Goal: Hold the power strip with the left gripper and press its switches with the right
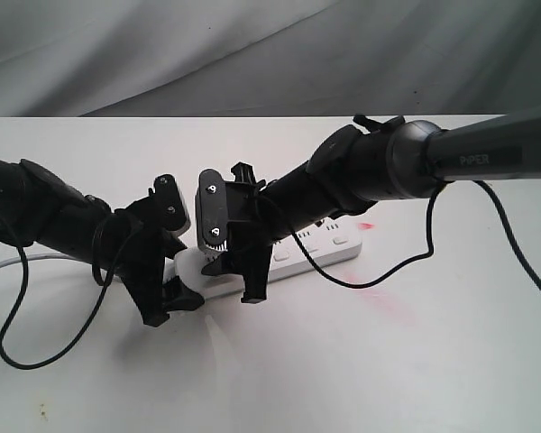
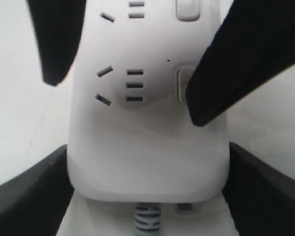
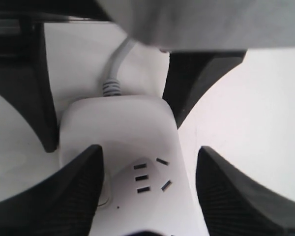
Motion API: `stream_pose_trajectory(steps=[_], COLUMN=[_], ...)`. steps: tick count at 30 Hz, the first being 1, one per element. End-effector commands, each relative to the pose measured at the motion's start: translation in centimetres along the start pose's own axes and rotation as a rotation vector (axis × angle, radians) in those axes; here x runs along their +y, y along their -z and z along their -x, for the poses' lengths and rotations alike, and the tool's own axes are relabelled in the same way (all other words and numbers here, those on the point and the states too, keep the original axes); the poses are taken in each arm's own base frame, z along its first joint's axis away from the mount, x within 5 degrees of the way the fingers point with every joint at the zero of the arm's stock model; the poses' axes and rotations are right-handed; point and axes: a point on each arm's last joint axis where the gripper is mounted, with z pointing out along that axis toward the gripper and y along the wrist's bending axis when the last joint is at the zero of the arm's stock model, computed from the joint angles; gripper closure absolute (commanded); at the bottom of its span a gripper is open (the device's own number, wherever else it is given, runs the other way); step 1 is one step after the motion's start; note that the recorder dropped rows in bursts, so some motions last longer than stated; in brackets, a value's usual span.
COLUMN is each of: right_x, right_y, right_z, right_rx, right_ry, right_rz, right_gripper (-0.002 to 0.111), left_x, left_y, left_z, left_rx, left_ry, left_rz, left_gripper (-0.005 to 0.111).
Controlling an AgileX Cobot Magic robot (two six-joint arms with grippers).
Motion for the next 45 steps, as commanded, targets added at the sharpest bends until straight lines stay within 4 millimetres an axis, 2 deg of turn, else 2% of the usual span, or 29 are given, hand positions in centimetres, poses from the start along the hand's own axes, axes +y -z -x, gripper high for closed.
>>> stream_pose_trajectory(steps=[1,24,34,45], right_x=[0.0,0.8,1.5,1.2], right_y=[-0.3,-0.9,-1.7,-1.2], right_z=[-0.5,-1.2,-1.9,-1.5], right_rx=[0.034,0.059,0.071,0.069], right_ry=[0.034,0.059,0.054,0.057], right_rz=[-0.010,0.053,0.094,0.083], right_gripper=[0.055,0.055,0.055,0.055], left_x=[0.3,0.3,0.3,0.3], left_y=[-0.2,-0.2,-0.2,-0.2], left_z=[-0.6,-0.6,-0.6,-0.6], left_rx=[0.039,0.039,0.039,0.039], left_ry=[-0.042,-0.042,-0.042,-0.042], left_rz=[0.028,0.028,0.028,0.028], left_gripper=[0.039,0.039,0.039,0.039])
